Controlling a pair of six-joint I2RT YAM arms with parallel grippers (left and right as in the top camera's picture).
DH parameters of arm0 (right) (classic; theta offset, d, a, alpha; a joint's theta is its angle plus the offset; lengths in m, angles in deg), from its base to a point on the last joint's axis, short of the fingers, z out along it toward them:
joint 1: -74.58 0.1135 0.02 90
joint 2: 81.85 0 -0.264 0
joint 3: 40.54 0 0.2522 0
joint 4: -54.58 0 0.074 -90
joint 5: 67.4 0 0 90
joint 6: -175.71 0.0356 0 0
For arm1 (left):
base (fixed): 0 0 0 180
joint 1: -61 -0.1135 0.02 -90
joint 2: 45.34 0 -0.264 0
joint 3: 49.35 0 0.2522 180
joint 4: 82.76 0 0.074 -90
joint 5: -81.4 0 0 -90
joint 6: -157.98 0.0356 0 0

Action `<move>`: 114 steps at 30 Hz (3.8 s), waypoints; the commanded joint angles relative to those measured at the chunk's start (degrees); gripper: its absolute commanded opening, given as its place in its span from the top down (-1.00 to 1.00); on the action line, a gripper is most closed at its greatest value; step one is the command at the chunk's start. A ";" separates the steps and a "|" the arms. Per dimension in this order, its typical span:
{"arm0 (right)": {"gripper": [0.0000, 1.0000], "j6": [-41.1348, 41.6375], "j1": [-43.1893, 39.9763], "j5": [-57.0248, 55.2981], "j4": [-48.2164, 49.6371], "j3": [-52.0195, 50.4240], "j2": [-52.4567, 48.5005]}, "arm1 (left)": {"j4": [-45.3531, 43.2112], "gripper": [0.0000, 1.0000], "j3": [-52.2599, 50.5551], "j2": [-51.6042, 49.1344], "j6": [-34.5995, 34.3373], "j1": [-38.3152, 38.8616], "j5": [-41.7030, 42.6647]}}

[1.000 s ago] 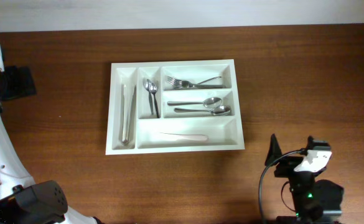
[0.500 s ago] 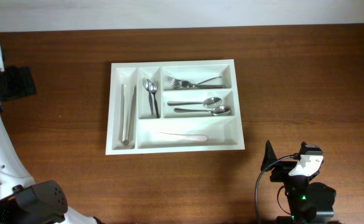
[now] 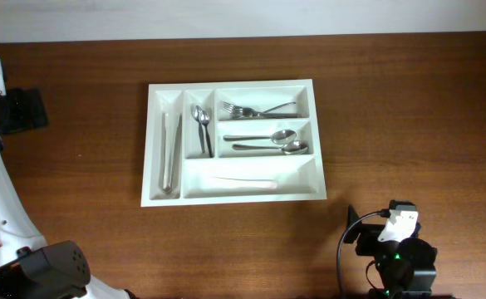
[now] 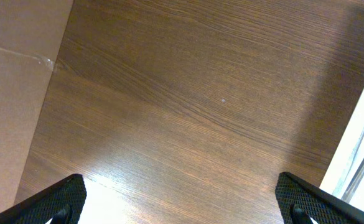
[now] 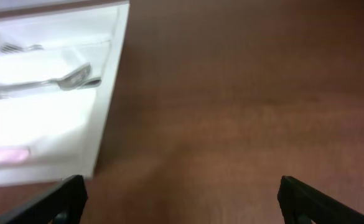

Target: Pack container

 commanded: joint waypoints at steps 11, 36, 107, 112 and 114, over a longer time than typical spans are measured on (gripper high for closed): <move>-0.97 -0.42 0.35 0.31 -4.15 -0.50 0.72 | 0.04 -0.98 -0.07 -0.02 -0.70 -0.22 0.42; -0.97 -0.42 0.35 0.31 -4.15 -0.48 0.72 | -11.47 -0.98 -13.18 19.47 5.44 17.75 -3.26; -0.97 -0.42 0.35 0.31 -4.15 -0.50 0.72 | -74.58 -0.99 -117.18 98.33 5.53 23.69 0.17; -0.97 -0.42 0.35 0.31 -4.15 -0.50 0.72 | -74.58 -0.99 -117.18 98.33 5.53 23.69 0.17; -0.97 -0.42 0.35 0.31 -4.15 -0.50 0.72 | -74.55 -0.99 -117.18 98.33 5.53 23.69 0.17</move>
